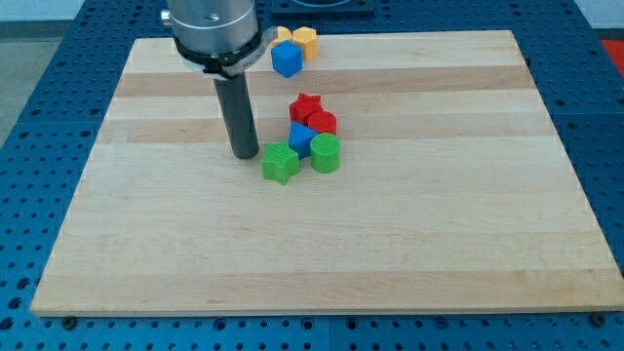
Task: Push the red circle to the diagonal bottom right of the red star
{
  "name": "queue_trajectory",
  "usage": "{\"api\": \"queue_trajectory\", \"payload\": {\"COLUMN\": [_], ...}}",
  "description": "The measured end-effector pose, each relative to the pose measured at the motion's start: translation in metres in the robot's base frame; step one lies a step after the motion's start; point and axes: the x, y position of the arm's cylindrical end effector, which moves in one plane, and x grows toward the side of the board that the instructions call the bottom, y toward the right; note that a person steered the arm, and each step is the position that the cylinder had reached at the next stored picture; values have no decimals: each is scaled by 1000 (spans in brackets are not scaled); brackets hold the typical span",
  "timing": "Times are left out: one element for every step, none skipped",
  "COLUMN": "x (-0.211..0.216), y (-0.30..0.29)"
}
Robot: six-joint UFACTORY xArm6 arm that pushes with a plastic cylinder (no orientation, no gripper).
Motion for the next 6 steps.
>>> {"api": "queue_trajectory", "payload": {"x": [-32, -42, -40, -31, -28, -28], "y": [9, 40, 70, 98, 122, 123]}}
